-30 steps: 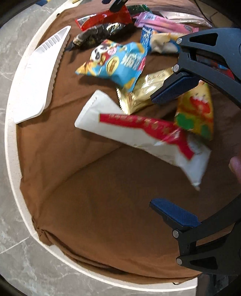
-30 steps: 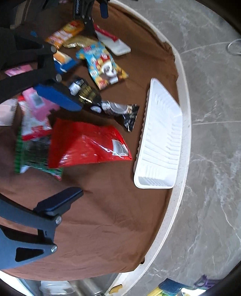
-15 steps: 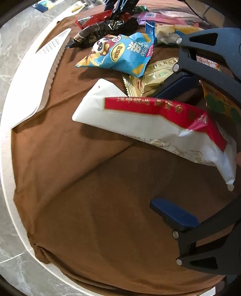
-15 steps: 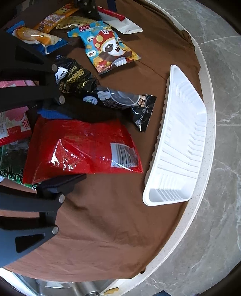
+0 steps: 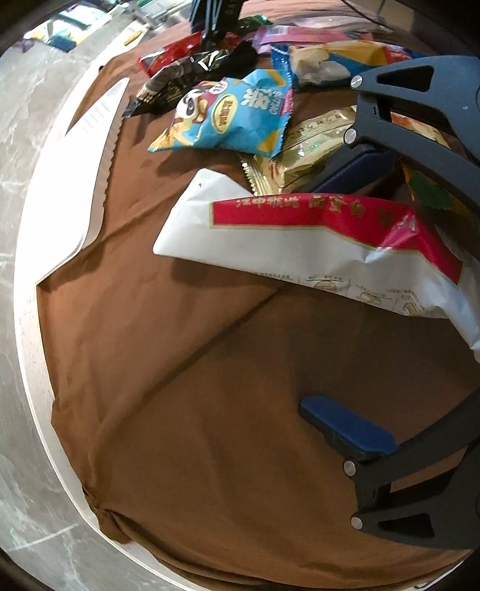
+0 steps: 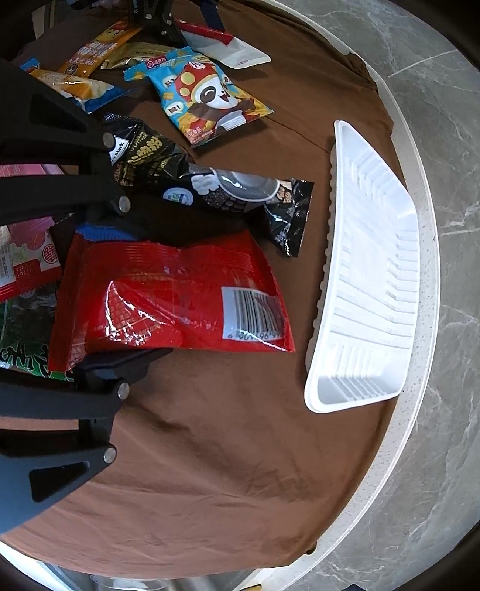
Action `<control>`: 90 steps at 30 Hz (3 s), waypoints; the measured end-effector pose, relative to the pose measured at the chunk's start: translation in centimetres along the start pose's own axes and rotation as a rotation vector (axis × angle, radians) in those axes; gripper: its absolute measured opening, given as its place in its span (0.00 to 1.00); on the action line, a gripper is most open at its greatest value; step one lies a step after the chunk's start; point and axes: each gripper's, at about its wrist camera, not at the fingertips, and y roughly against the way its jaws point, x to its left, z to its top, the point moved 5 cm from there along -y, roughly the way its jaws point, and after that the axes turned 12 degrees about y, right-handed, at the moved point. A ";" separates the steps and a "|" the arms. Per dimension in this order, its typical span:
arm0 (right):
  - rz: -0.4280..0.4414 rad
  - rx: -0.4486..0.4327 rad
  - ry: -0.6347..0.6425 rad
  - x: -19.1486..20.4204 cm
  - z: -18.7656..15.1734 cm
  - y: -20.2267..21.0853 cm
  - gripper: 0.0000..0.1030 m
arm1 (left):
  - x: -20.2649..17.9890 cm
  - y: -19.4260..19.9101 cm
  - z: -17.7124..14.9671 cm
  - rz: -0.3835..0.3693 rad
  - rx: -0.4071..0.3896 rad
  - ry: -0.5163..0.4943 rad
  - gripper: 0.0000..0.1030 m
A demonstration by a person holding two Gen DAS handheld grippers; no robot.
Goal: Organize snacks
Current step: 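Grasp the white-red bar with the left tool while the right tool grasps the red bag, then carry both snacks to the white tray and open both tools to drop them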
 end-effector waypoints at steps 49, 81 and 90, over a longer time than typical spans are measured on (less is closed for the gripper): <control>0.286 -0.132 -0.190 -1.3 5.7 5.6 0.33 | -0.3 3.0 10.0 -0.443 0.059 0.217 0.21; 0.185 -0.122 -0.341 -9.7 17.6 -3.8 0.47 | -14.6 -10.2 31.8 -0.426 0.058 0.153 0.22; 0.071 -0.223 -0.287 -10.0 17.7 -0.1 0.56 | -14.2 -8.6 31.9 -0.340 -0.053 0.092 0.23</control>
